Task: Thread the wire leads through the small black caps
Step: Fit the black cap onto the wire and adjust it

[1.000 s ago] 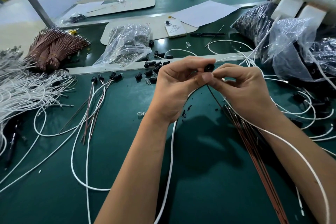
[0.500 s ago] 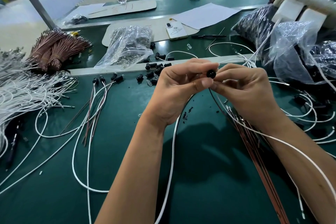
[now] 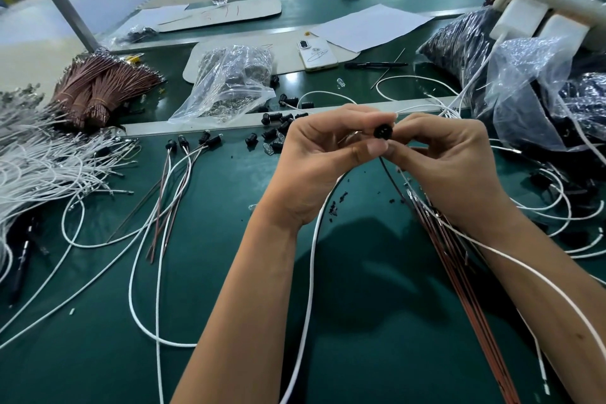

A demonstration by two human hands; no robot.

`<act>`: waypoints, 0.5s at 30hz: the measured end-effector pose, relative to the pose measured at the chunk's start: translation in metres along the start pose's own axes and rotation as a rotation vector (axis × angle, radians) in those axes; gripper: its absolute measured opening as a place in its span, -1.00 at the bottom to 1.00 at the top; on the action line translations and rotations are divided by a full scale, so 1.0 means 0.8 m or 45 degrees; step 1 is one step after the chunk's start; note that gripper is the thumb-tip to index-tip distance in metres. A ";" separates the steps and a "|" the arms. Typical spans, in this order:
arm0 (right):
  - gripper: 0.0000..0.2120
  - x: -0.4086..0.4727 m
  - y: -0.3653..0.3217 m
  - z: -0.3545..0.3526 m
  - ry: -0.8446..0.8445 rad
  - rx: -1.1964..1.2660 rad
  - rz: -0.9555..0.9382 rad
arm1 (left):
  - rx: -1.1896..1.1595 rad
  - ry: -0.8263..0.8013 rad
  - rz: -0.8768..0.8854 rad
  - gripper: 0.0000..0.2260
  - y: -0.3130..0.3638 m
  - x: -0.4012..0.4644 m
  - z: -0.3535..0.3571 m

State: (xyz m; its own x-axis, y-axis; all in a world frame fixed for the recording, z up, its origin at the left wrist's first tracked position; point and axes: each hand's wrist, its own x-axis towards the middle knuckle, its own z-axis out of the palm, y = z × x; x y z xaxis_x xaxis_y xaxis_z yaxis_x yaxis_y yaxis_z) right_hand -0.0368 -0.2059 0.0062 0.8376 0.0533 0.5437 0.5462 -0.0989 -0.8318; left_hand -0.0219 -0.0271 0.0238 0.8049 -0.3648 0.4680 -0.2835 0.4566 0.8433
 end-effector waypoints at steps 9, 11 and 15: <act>-0.90 0.000 0.005 0.001 -0.027 -0.003 0.169 | 0.116 0.226 0.006 -0.75 -0.010 0.001 0.001; -0.89 0.001 0.004 0.001 -0.016 0.017 0.209 | 0.079 0.266 -0.004 -0.79 -0.012 0.001 0.004; -0.87 -0.001 -0.001 0.006 -0.079 0.216 0.305 | -0.012 0.303 -0.024 -0.82 -0.013 0.001 0.008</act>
State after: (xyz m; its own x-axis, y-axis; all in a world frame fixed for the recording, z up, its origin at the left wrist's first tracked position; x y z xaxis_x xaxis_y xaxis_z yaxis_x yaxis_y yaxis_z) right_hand -0.0379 -0.2015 0.0060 0.9389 0.1095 0.3264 0.3226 0.0512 -0.9452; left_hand -0.0217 -0.0377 0.0169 0.9105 -0.1726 0.3756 -0.2629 0.4595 0.8484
